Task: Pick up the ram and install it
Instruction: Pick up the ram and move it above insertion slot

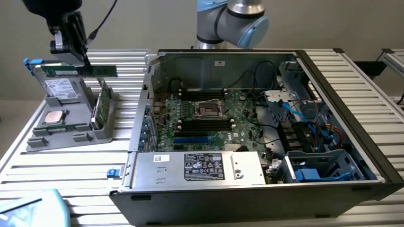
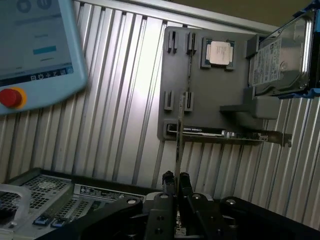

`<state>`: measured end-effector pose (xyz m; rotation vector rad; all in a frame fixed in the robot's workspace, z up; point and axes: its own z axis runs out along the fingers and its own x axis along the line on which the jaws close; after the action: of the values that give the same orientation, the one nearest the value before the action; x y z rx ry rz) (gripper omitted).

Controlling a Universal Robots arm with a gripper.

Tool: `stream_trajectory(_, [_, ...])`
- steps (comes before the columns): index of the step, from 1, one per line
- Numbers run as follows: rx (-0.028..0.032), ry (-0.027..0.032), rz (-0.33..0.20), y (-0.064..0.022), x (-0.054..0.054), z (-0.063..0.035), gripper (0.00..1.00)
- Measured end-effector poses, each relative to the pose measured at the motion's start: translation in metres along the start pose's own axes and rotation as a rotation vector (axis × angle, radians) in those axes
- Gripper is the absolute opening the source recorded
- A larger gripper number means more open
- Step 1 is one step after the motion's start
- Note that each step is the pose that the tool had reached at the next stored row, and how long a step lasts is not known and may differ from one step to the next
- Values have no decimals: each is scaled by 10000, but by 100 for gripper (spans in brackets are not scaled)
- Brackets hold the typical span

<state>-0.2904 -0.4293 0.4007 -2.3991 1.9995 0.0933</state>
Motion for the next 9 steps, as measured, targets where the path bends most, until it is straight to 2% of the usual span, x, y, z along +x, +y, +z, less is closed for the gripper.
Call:
stream_trajectory(5, [123,-190,-12,-185,40,-34,15])
stream_trajectory(9, [214,-303,-20,-334,75,-62,15])
